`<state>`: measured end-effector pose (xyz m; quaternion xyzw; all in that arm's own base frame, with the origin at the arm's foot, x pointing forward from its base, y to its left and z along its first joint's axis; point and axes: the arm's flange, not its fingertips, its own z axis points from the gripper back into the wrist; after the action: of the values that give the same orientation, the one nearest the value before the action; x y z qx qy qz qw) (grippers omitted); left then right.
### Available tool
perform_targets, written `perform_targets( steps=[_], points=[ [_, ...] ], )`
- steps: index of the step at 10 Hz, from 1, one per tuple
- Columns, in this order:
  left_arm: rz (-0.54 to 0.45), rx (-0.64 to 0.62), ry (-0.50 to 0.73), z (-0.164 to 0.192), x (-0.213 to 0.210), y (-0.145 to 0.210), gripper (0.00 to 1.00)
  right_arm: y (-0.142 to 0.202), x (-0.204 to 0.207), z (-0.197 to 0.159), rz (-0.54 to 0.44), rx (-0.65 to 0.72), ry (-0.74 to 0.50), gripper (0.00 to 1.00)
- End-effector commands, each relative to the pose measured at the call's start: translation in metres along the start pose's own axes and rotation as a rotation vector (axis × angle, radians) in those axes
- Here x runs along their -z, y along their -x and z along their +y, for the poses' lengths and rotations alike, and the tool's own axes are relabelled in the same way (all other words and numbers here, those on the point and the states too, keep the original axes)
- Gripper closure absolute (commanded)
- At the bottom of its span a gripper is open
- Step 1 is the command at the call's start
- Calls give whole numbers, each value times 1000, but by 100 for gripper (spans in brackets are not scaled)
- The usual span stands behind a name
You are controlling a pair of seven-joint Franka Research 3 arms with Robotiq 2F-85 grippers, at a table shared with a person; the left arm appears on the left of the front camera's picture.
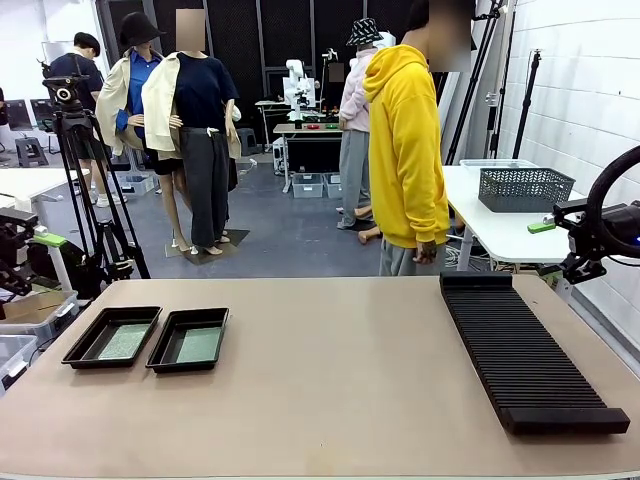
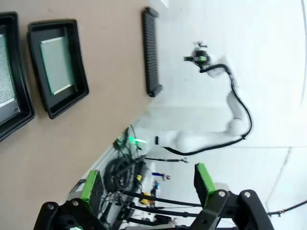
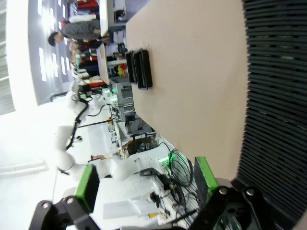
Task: Inspect and transfer BCBs to ESD trays.
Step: Pick up the ESD tray and place it on the left side of the table.
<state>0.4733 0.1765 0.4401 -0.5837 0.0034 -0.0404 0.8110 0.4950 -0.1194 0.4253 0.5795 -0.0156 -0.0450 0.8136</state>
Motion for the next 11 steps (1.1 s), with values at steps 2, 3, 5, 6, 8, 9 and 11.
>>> perform_targets(
  steps=[2, 3, 5, 6, 8, 9, 11],
  points=[
    [73, 36, 139, 6, -10, -24, 0, 0, 0, 1, 1, 1, 0, 0],
    [69, 36, 158, 9, -12, -20, 0, 0, 0, 1, 1, 1, 0, 0],
    [70, 4, 127, 11, -2, -18, 0, 0, 0, 1, 1, 1, 0, 0],
    [70, 4, 127, 11, -2, -18, 0, 0, 0, 1, 1, 1, 0, 0],
    [70, 4, 127, 11, -2, -18, 0, 0, 0, 1, 1, 1, 0, 0],
    [70, 4, 127, 11, -2, -18, 0, 0, 0, 1, 1, 1, 0, 0],
    [70, 4, 127, 11, -2, -18, 0, 0, 0, 1, 1, 1, 0, 0]
  ],
)
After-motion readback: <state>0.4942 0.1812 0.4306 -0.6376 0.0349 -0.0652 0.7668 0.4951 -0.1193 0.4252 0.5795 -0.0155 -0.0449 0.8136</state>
